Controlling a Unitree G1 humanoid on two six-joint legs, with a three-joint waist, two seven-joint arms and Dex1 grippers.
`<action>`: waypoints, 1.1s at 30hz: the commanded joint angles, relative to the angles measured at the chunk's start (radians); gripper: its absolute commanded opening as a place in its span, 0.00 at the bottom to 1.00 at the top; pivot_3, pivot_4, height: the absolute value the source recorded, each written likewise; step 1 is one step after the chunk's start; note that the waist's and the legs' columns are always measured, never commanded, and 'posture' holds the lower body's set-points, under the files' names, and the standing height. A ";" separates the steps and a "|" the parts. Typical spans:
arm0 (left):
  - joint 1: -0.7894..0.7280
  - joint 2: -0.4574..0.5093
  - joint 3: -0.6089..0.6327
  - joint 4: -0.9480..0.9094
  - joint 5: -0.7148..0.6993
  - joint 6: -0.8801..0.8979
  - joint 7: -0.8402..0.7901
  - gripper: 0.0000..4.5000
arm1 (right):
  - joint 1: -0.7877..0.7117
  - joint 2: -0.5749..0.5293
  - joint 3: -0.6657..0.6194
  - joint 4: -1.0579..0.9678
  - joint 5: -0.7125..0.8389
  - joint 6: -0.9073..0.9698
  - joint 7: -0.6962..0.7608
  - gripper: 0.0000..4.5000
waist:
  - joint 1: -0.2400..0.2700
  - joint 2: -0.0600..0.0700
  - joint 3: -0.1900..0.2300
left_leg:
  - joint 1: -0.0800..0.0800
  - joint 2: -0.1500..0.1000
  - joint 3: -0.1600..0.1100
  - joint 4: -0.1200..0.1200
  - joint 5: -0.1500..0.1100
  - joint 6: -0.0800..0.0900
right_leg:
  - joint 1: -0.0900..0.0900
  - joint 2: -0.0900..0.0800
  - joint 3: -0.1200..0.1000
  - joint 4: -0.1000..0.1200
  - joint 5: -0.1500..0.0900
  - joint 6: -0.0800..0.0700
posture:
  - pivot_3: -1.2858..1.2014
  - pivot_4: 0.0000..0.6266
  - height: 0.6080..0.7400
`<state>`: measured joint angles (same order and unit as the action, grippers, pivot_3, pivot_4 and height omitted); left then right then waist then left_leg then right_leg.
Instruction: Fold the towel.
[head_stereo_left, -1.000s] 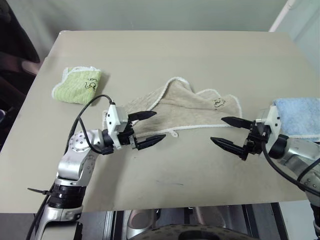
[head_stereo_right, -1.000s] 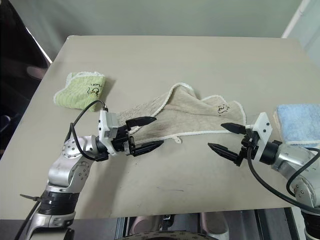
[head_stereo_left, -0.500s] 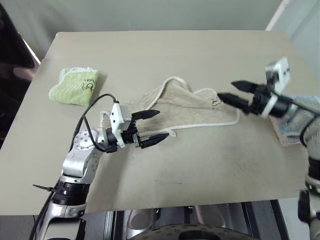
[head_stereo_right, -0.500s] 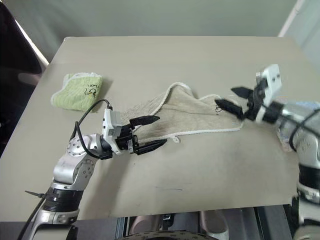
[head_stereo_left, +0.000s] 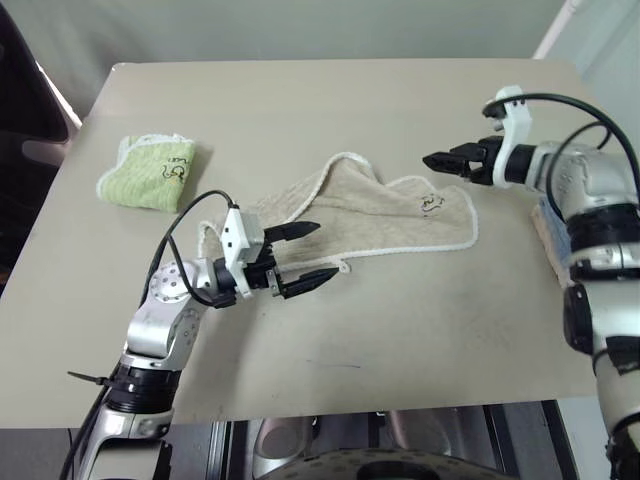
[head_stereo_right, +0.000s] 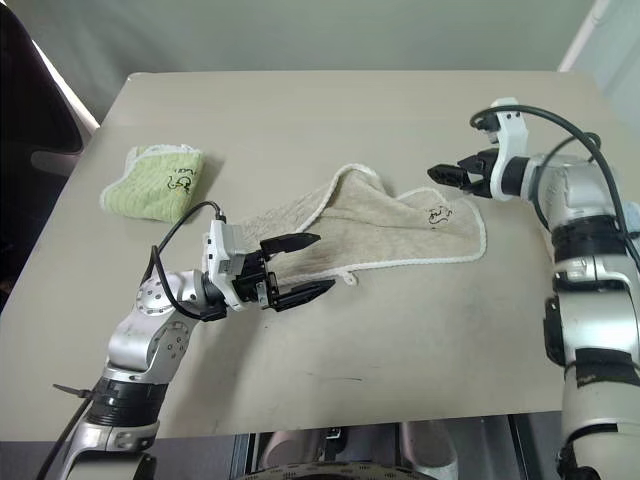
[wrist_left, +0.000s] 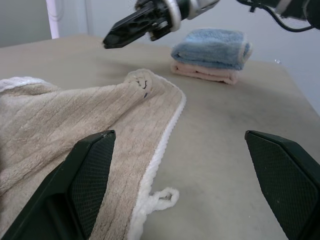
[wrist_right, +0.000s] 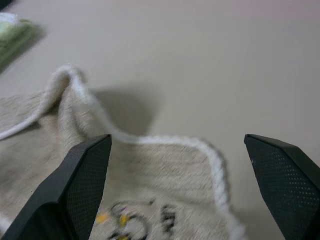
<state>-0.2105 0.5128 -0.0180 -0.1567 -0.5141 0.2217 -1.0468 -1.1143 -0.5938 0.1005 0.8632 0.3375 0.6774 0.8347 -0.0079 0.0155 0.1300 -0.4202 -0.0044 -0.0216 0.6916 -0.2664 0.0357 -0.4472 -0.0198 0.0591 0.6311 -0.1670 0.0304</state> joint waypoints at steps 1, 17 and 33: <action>0.013 0.008 0.012 -0.031 0.004 -0.023 -0.003 1.00 | -0.080 0.038 0.000 0.160 -0.081 -0.092 0.016 1.00 | 0.001 0.000 0.000 | 0.000 0.000 0.000 -0.002 0.001 0.000 | 0.000 0.000 0.000 0.000 0.000 -0.001 | 0.52 0.24 0.95; 0.109 0.050 0.062 -0.064 0.005 -0.057 -0.002 1.00 | -0.093 0.200 0.014 0.417 -0.331 -0.386 -0.054 1.00 | -0.005 0.000 0.000 | 0.001 0.002 0.000 -0.010 0.003 -0.007 | -0.009 0.000 -0.002 0.013 -0.003 -0.011 | 0.52 0.24 0.95; 0.070 0.050 0.059 0.019 0.020 -0.099 -0.028 1.00 | -0.100 0.224 0.004 0.428 -0.404 -0.443 -0.071 0.05 | -0.011 0.000 0.000 | 0.001 0.003 0.000 -0.010 0.006 -0.009 | -0.009 0.000 -0.003 0.014 -0.002 -0.014 | 0.52 0.24 0.95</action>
<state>-0.1331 0.5637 0.0279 -0.1287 -0.4925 0.1454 -1.0681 -1.2018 -0.3749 0.1141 1.2881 -0.0540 0.2487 0.7790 -0.0190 0.0155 0.1300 -0.4189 -0.0013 -0.0216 0.6811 -0.2606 0.0272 -0.4566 -0.0195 0.0564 0.6454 -0.1688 0.0167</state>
